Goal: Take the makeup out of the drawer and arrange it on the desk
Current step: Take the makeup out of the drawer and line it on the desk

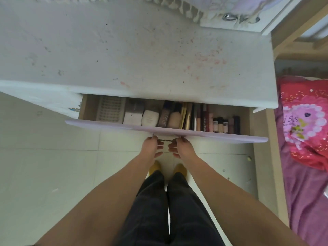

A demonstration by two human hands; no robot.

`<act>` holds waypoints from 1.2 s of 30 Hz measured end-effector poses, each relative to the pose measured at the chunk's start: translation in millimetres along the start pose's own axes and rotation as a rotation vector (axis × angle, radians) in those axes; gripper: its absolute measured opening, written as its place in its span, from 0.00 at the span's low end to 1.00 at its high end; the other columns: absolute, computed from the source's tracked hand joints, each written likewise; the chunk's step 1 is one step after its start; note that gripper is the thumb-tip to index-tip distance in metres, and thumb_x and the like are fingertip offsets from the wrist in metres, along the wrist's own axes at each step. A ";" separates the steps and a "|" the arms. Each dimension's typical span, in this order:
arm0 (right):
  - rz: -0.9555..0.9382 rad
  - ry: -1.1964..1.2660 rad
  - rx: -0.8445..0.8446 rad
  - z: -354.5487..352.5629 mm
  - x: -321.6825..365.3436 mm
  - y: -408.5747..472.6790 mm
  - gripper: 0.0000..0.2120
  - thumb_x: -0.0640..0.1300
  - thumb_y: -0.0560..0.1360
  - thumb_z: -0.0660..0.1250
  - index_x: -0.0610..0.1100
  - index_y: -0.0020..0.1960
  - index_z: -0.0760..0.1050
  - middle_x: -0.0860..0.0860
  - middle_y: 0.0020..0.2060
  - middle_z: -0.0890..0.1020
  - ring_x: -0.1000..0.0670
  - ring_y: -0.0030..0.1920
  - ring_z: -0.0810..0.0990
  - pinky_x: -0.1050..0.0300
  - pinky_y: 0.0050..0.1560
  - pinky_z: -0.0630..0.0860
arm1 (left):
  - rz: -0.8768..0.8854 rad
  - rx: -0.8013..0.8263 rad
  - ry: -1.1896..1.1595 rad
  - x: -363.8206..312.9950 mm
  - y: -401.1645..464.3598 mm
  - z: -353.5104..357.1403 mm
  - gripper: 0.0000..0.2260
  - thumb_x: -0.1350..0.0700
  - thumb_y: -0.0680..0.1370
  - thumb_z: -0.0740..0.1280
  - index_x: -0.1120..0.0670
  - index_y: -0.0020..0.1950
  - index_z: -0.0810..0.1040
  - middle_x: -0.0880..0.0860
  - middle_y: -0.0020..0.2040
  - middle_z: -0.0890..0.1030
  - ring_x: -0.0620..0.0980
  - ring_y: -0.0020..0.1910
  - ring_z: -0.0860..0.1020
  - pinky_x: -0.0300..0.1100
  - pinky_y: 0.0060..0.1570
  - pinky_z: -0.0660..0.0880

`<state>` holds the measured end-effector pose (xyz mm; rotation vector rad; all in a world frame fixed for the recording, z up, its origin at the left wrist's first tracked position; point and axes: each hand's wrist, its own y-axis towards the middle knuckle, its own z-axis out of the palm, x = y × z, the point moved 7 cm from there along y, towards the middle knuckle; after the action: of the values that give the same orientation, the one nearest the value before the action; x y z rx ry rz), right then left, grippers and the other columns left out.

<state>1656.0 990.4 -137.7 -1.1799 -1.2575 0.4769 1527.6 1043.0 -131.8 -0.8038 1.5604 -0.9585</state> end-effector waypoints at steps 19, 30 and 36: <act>0.074 -0.039 0.043 -0.7 -49.2 30.2 0.11 0.41 0.80 0.57 0.42 0.43 0.76 0.48 0.40 0.83 0.46 0.45 0.82 0.51 0.52 0.77 | -0.041 0.119 -0.110 41.5 18.8 5.3 0.12 0.63 0.80 0.58 0.65 0.63 0.71 0.65 0.60 0.76 0.61 0.59 0.75 0.53 0.59 0.74; -0.058 -0.552 0.289 -74.1 -0.6 -39.4 0.11 0.47 0.81 0.56 0.47 0.53 0.77 0.53 0.46 0.81 0.58 0.43 0.80 0.69 0.36 0.73 | 0.135 0.689 0.881 15.1 -59.0 60.1 0.09 0.52 0.82 0.57 0.51 0.50 0.76 0.50 0.46 0.81 0.43 0.41 0.79 0.32 0.36 0.74; -0.298 -0.460 0.093 -177.5 74.8 -27.5 0.11 0.38 0.81 0.55 0.45 0.50 0.75 0.49 0.44 0.81 0.57 0.41 0.82 0.68 0.37 0.75 | 0.484 0.686 0.899 -55.1 -67.5 162.8 0.09 0.52 0.81 0.57 0.50 0.48 0.77 0.50 0.44 0.80 0.47 0.43 0.79 0.40 0.45 0.77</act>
<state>1830.8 967.7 -55.3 -0.8063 -1.7543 0.5967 1698.3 1034.7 -62.2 0.5574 1.8288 -1.4414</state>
